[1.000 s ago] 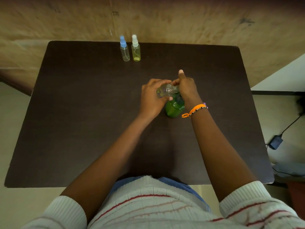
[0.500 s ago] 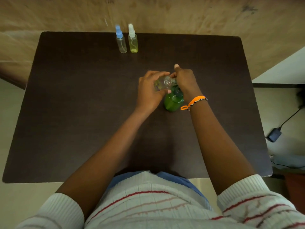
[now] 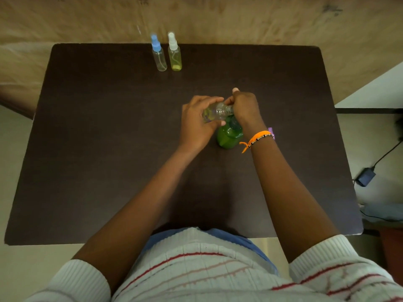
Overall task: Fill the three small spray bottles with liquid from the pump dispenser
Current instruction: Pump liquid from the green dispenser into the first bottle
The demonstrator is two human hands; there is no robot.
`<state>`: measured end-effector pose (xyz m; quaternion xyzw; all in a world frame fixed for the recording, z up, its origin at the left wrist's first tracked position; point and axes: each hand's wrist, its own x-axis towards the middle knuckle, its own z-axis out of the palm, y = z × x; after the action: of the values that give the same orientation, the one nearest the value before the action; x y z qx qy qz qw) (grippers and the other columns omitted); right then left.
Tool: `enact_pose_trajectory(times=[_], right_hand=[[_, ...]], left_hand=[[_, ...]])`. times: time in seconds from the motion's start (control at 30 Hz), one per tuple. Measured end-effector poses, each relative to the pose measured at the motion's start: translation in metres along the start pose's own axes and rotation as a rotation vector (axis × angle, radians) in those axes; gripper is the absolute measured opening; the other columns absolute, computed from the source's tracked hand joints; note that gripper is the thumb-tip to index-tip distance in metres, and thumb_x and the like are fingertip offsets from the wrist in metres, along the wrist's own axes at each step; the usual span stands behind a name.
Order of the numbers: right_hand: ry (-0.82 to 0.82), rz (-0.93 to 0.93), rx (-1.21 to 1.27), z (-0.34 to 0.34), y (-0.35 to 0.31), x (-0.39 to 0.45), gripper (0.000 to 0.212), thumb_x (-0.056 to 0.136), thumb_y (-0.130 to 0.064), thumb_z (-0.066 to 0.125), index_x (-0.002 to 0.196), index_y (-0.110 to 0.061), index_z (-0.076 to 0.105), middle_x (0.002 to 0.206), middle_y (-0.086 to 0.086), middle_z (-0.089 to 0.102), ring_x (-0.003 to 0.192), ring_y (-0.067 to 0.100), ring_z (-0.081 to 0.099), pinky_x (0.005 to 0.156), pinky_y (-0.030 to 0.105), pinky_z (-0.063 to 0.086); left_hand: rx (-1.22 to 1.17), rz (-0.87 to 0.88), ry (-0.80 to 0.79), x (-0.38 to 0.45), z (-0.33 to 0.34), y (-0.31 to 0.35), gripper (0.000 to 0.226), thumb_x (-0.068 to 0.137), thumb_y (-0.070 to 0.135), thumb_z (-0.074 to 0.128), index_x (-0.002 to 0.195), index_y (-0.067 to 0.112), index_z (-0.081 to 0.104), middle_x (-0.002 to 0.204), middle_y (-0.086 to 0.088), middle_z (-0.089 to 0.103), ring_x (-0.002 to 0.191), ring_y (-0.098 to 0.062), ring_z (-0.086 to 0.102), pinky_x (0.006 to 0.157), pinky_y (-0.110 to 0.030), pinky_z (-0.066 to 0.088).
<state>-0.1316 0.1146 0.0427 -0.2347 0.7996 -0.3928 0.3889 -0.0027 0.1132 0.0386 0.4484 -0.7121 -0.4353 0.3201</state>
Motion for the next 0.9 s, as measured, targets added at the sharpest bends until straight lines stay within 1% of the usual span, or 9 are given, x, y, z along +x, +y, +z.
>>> enact_pose_trajectory(times=[0.1,0.17,0.23,0.3,0.37,0.5,0.6,0.77,0.9], right_hand=[[0.067,-0.043,-0.005,0.002,0.005,-0.003,0.049,0.099,-0.018,0.041,0.054,-0.018,0.059,0.078,0.010,0.064,0.094,0.027,0.062,0.089,0.038,0.047],[0.064,-0.031,-0.012,0.002,0.004,-0.004,0.047,0.098,-0.016,0.042,0.054,-0.019,0.059,0.084,0.009,0.064,0.101,0.026,0.062,0.091,0.039,0.048],[0.022,0.004,-0.015,0.000,0.001,-0.003,0.046,0.099,-0.023,0.043,0.057,-0.019,0.060,0.084,0.008,0.064,0.094,0.025,0.062,0.086,0.038,0.048],[-0.045,0.029,-0.026,-0.002,-0.002,-0.005,0.046,0.100,-0.033,0.044,0.060,-0.018,0.060,0.077,0.006,0.064,0.078,0.022,0.059,0.077,0.035,0.045],[-0.054,0.025,-0.012,-0.002,-0.004,-0.007,0.047,0.100,-0.036,0.044,0.060,-0.017,0.060,0.069,0.003,0.061,0.070,0.019,0.056,0.075,0.032,0.043],[0.044,-0.020,0.000,0.001,0.001,-0.009,0.054,0.103,-0.030,0.037,0.055,-0.018,0.059,0.067,0.003,0.060,0.082,0.024,0.059,0.084,0.036,0.047],[0.043,-0.016,-0.008,0.001,-0.001,-0.011,0.055,0.104,-0.028,0.035,0.055,-0.018,0.058,0.066,0.001,0.058,0.083,0.023,0.058,0.082,0.034,0.046],[-0.026,0.055,0.001,-0.001,-0.006,-0.011,0.048,0.101,-0.034,0.043,0.059,-0.017,0.060,0.069,0.002,0.060,0.083,0.023,0.059,0.080,0.034,0.045],[0.025,0.027,0.012,0.001,-0.003,-0.013,0.043,0.097,-0.032,0.050,0.058,-0.017,0.060,0.066,0.002,0.061,0.077,0.022,0.059,0.077,0.034,0.046]], left_hand=[[-0.011,0.015,0.001,-0.001,0.000,-0.002,0.056,0.052,0.022,0.074,0.108,0.021,0.067,0.105,0.000,0.060,0.100,-0.022,0.059,0.094,-0.047,0.045],[-0.013,0.015,-0.003,0.000,0.000,-0.002,0.057,0.052,0.023,0.074,0.108,0.020,0.067,0.103,0.004,0.058,0.100,-0.021,0.059,0.093,-0.047,0.045],[-0.011,0.014,-0.007,0.000,-0.001,0.000,0.056,0.052,0.024,0.073,0.108,0.021,0.067,0.103,0.006,0.057,0.101,-0.021,0.058,0.095,-0.046,0.044],[-0.019,0.019,-0.009,-0.001,-0.002,0.000,0.056,0.053,0.024,0.073,0.108,0.021,0.067,0.103,0.005,0.057,0.101,-0.020,0.058,0.095,-0.046,0.043],[-0.036,0.027,-0.005,0.000,-0.001,0.000,0.056,0.053,0.024,0.074,0.109,0.021,0.067,0.103,0.006,0.057,0.100,-0.020,0.059,0.094,-0.048,0.044],[-0.034,0.017,-0.012,-0.001,0.000,-0.003,0.057,0.052,0.023,0.074,0.108,0.020,0.067,0.102,0.008,0.056,0.100,-0.019,0.059,0.093,-0.048,0.045],[-0.030,0.022,-0.013,0.000,-0.001,-0.002,0.056,0.052,0.024,0.074,0.108,0.021,0.067,0.101,0.010,0.056,0.100,-0.019,0.059,0.093,-0.048,0.045],[-0.034,0.035,-0.014,0.000,-0.002,-0.001,0.056,0.053,0.022,0.074,0.108,0.019,0.067,0.100,0.010,0.054,0.100,-0.018,0.058,0.095,-0.047,0.043],[-0.060,0.033,-0.017,-0.001,0.000,-0.006,0.056,0.054,0.022,0.074,0.109,0.020,0.066,0.100,0.010,0.054,0.100,-0.020,0.059,0.093,-0.049,0.044]])
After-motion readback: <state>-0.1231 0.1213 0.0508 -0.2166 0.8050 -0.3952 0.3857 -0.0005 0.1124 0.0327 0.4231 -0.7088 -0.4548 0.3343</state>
